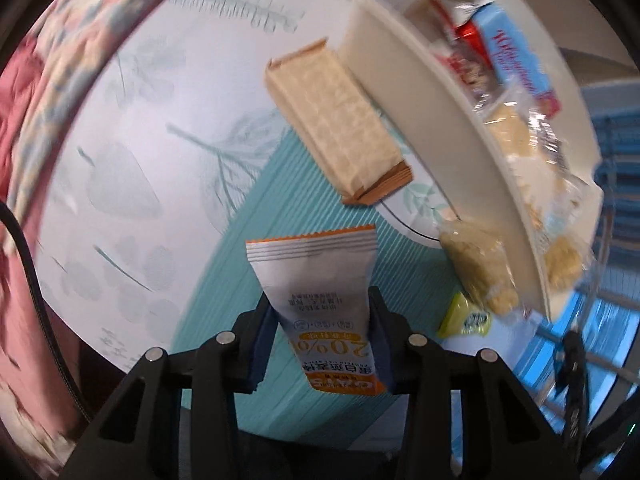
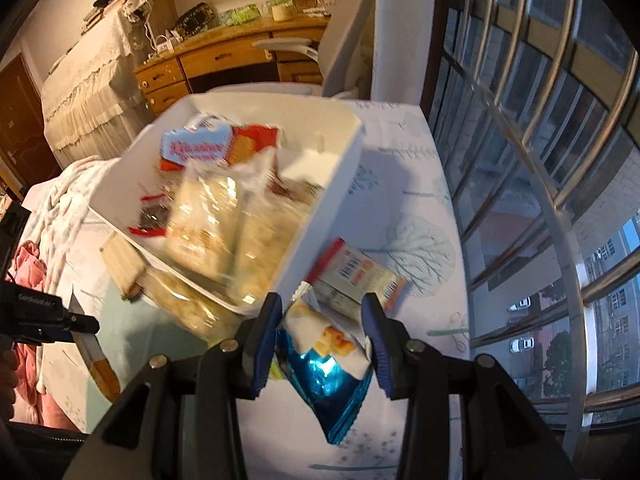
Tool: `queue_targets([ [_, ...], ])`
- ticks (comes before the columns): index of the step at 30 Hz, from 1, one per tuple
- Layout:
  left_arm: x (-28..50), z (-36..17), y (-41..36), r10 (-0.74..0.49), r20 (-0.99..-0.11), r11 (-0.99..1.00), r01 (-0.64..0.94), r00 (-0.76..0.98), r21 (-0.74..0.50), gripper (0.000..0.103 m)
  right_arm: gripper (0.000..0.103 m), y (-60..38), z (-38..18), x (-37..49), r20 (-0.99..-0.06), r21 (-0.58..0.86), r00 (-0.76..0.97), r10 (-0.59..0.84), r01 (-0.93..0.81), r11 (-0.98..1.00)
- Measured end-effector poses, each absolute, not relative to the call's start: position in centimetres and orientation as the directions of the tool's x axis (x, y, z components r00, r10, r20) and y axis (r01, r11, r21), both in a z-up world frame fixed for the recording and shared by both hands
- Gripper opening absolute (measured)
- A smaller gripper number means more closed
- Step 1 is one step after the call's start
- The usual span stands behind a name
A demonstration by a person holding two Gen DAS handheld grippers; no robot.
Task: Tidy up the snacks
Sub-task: 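Carry the blue packet and oat bar over the white basket with both tools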
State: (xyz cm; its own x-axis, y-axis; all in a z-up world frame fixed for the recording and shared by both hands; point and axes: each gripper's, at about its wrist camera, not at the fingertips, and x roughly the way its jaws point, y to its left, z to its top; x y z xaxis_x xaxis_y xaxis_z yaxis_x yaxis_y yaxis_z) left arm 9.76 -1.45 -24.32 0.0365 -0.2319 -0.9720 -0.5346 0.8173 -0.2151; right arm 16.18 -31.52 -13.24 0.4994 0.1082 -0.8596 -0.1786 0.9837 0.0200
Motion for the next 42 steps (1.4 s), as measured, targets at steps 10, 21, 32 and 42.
queue_targets([
  [10,15.1,-14.2,-1.1,-0.181,-0.973,0.948,-0.238,0.142,-0.211,0.041,0.041,-25.8,-10.4,15.9,-0.822,0.009,0.555,0.127,-0.209,0.978],
  [21,20.1,-5.9,-4.6,-0.181,-0.963,0.983,0.067,0.201,-0.170,0.041,0.042,-21.4,-9.8,17.1,-0.818,0.000,0.555,0.152,-0.265,0.964],
  [32,28.6,-5.3,-6.7,-0.195,-0.951,0.977,0.137,0.239,-0.166,0.041,0.042,-20.0,-10.9,20.2,-0.835,0.011,0.525,0.163,-0.281,0.960],
  [42,34.8,-9.9,-8.1,-0.241,-0.949,0.969,0.096,0.202,-0.226,0.042,0.044,-20.4,-13.7,23.6,-0.862,0.074,0.468,0.193,-0.261,0.962],
])
